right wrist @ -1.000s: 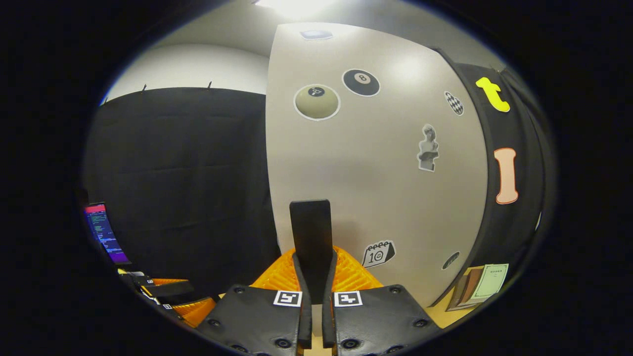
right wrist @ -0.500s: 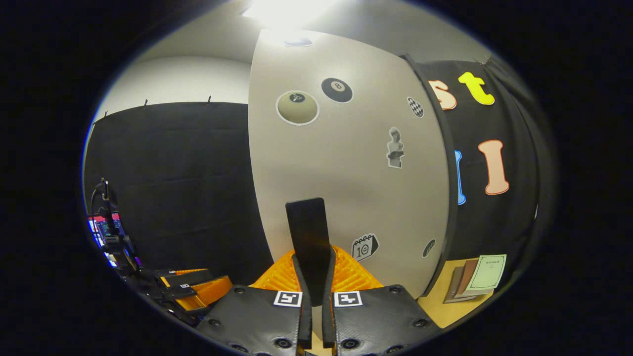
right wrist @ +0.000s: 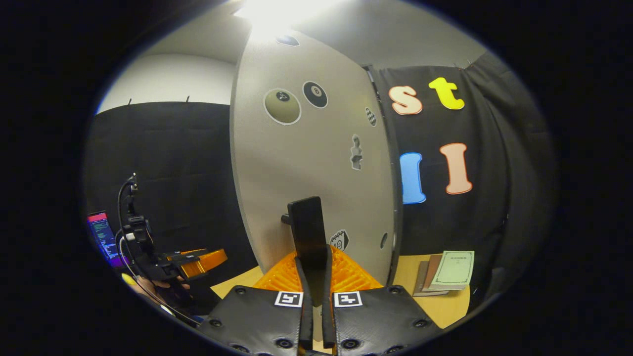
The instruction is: Open the cabinet door with the right hand, grasp the bottle in the cabinet with the left hand and place it on the coaster, then close the cabinet door with the right hand.
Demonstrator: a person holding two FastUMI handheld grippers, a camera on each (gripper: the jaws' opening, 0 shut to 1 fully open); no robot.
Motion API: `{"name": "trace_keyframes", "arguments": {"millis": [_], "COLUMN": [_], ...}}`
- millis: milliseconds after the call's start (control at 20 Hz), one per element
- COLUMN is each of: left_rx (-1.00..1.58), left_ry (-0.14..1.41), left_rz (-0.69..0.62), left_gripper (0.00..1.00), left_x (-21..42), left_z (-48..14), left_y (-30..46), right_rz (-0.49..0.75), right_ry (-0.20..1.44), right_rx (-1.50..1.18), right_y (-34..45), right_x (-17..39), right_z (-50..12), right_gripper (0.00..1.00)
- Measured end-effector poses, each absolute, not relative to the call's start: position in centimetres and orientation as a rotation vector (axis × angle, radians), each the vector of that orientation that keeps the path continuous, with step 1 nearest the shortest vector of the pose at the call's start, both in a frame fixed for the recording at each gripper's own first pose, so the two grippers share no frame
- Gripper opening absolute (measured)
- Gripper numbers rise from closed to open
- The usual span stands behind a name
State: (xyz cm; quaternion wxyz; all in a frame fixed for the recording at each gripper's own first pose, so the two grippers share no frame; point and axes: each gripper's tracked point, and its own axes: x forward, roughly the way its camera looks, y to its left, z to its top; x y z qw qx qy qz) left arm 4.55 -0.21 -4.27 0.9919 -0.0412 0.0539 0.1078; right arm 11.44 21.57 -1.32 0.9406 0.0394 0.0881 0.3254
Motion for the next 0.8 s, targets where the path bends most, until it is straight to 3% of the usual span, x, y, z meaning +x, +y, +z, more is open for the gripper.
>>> {"name": "trace_keyframes", "arguments": {"millis": [300, 600, 650, 800], "left_rx": [-0.096, -0.098, -0.099, -0.112], "left_ry": [0.148, 0.185, 0.184, 0.183], "left_rz": [0.11, 0.053, 0.045, 0.028], "left_gripper": [0.9, 0.89, 0.92, 0.88], "left_x": [7.4, 9.5, 9.9, 10.8], "left_z": [-6.2, -7.8, -7.9, -7.7], "left_y": [1.7, 4.6, 5.3, 7.2], "right_rz": [0.452, 0.331, 0.303, 0.266], "right_ry": [0.194, 0.196, 0.192, 0.198], "right_rx": [0.082, 0.143, 0.151, 0.177], "right_y": [17.9, 15.6, 15.1, 14.8], "right_x": [12.5, 13.4, 13.5, 13.1], "right_z": [-1.2, -1.3, -1.3, -1.6], "right_gripper": [0.08, 0.08, 0.07, 0.0]}}
